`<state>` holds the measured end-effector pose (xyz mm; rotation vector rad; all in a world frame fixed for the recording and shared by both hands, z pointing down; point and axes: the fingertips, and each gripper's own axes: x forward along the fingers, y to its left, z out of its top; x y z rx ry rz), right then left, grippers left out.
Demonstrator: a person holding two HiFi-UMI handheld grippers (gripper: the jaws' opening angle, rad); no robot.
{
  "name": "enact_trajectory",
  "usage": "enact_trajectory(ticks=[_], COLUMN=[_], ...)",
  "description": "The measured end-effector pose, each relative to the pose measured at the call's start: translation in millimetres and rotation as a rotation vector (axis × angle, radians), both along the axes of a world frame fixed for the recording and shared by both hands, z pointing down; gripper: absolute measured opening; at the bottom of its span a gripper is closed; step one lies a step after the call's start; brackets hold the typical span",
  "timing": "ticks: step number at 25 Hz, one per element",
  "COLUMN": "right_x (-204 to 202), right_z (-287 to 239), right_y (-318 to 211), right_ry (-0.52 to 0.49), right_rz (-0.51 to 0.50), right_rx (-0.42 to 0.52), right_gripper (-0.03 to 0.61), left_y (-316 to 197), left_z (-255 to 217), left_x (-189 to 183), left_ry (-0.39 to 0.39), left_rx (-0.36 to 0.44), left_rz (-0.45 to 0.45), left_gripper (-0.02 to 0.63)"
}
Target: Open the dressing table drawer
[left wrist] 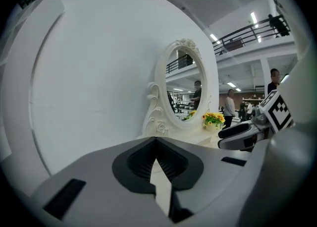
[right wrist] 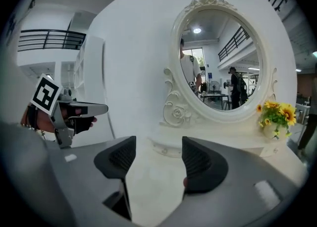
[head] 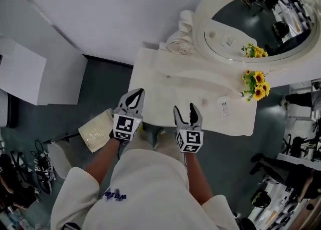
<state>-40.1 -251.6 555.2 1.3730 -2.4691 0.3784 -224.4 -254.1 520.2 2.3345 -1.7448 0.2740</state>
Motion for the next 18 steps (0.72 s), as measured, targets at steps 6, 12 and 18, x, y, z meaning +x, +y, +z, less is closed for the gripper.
enact_trajectory(ticks=[6, 12, 18], right_x=[-12, -26, -37], right_z=[44, 98, 132], right_y=[-20, -62, -94], right_ry=[0.049, 0.085, 0.111], right_rz=[0.074, 0.101, 0.102], right_rx=[-0.046, -0.095, -0.138], right_gripper=[0.258, 0.253, 0.222], left_y=[-21, -47, -73], left_z=[51, 97, 126], left_x=[-8, -20, -7], left_ry=[0.026, 0.033, 0.004], left_rx=[-0.041, -0.111, -0.151], left_rz=[0.064, 0.020, 0.082], left_gripper=[0.005, 0.005, 0.005])
